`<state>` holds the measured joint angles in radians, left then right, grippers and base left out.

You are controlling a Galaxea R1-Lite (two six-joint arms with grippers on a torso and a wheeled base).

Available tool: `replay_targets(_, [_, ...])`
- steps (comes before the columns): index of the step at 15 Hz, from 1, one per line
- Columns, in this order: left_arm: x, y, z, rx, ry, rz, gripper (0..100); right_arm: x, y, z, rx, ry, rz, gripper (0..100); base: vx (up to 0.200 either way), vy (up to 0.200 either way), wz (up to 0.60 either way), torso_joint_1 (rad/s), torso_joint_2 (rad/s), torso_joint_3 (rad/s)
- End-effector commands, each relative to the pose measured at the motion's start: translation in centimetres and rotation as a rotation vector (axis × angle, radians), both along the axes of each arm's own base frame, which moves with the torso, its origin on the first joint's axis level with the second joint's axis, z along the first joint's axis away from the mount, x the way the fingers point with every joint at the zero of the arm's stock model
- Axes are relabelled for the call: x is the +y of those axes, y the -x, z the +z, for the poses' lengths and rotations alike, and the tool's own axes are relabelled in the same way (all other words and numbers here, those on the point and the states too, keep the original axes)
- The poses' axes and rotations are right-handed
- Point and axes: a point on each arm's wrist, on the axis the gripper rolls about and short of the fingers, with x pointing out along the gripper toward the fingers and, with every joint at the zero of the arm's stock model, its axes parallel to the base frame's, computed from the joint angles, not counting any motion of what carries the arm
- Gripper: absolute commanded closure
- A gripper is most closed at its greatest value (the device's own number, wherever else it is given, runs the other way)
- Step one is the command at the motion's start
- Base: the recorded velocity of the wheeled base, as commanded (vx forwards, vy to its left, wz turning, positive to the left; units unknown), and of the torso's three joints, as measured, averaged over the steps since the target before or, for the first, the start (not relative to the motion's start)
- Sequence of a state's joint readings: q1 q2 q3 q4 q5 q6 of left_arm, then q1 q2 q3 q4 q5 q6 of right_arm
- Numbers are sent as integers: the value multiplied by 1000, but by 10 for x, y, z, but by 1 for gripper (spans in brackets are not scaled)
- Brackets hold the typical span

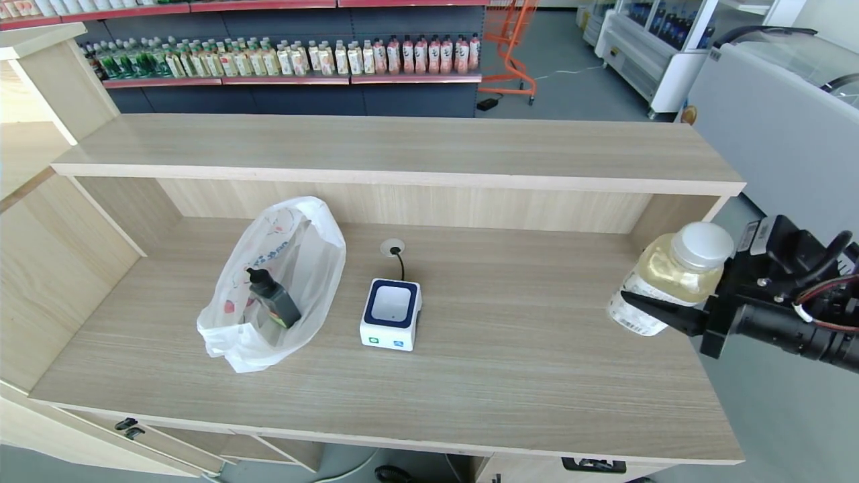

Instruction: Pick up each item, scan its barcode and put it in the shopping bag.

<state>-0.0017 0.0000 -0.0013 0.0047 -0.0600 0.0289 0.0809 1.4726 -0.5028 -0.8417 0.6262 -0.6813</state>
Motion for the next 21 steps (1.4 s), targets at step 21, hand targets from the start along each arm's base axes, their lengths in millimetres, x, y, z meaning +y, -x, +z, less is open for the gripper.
replay_targets(21, [0, 0, 0, 0, -2, 0, 0, -32, 44, 6, -113, 79, -188, 100, 0, 105, 0, 2, 1, 0])
